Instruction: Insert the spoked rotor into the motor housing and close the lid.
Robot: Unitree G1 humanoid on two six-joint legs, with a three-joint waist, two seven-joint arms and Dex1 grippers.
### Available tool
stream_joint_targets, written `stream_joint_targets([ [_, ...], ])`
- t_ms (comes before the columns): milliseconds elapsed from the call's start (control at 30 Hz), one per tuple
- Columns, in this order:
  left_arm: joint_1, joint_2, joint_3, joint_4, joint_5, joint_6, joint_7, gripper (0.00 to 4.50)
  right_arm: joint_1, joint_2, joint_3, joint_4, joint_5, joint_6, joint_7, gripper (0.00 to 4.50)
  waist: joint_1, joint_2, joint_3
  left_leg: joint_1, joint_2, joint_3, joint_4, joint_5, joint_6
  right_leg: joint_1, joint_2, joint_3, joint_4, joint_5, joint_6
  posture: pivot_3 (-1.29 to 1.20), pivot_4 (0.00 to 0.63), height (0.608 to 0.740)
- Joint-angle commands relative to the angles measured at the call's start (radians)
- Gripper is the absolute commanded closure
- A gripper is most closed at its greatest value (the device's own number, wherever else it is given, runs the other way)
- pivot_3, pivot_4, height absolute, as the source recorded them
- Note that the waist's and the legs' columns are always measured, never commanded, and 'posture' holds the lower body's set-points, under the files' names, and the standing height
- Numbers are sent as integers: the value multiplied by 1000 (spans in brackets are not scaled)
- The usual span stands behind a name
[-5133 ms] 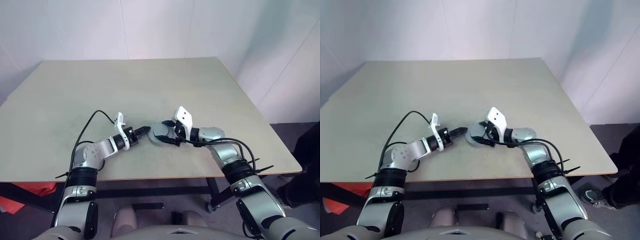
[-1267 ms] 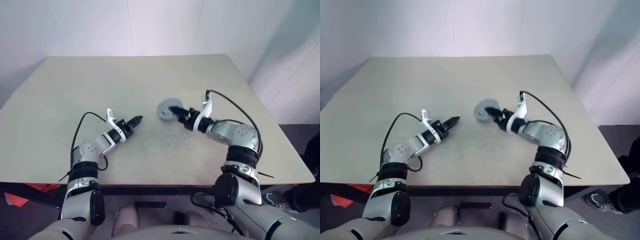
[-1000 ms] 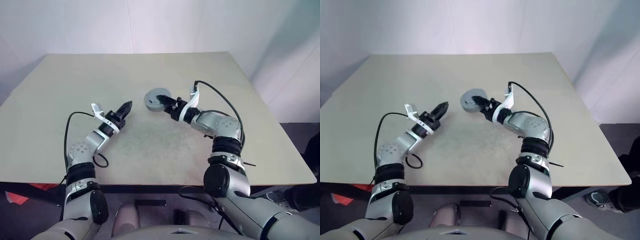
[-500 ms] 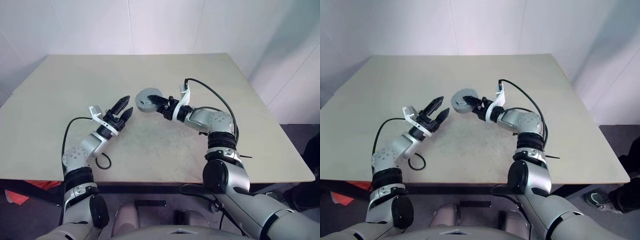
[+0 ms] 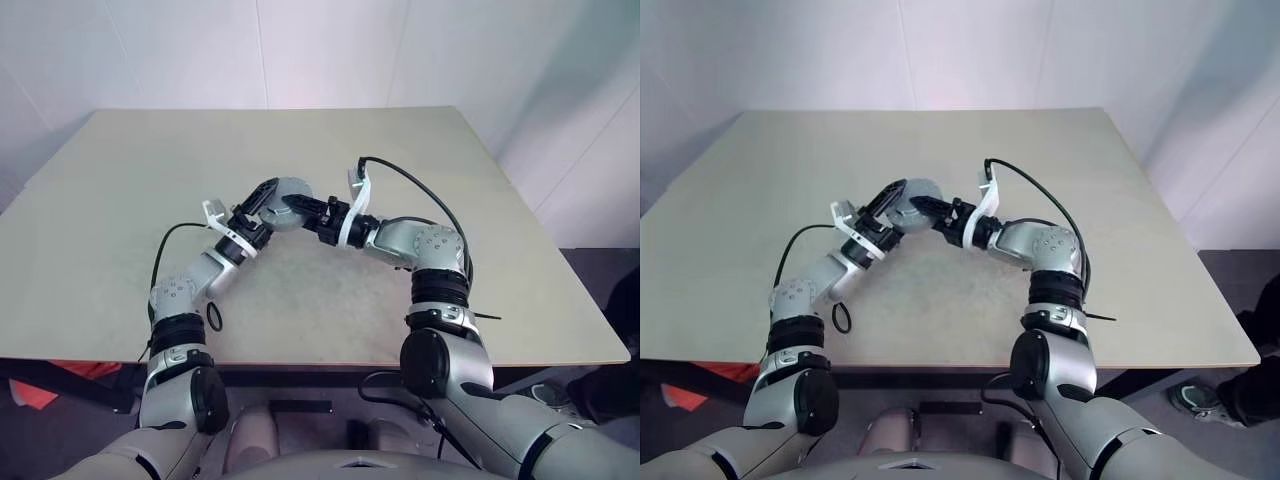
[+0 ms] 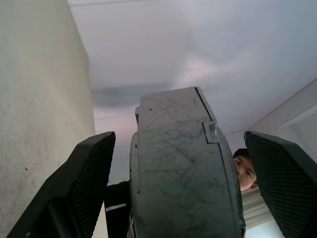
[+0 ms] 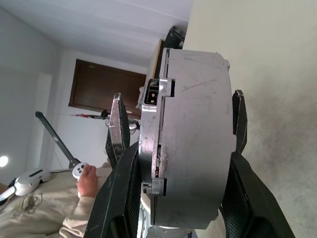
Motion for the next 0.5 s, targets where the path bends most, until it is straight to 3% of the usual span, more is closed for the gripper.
stream_joint_targets([
  [33,-12,9,1,-22,-5,-18,-19,732,-26,1,-3,-64,59,-17,18,2399,0,0,0,0,0,0,0,0,0,0,0,0,0,0,0,0,0,740],
  [200,-7,8,3,-27,-7,-37,-22,2357,-26,-3,5,-53,54,-30,20,2399,0,0,0,0,0,0,0,0,0,0,0,0,0,0,0,0,0,740],
  [467,-1,15,-1,-24,-3,-38,-14,2369,-19,-15,44,-53,35,-83,63,2399,0,0,0,0,0,0,0,0,0,0,0,0,0,0,0,0,0,740],
  [500,-1,15,-1,-23,-1,-41,-14,2369,-16,-17,51,-55,28,-101,68,2078,1,0,0,0,0,0,0,0,0,0,0,0,0,0,0,0,0,740],
])
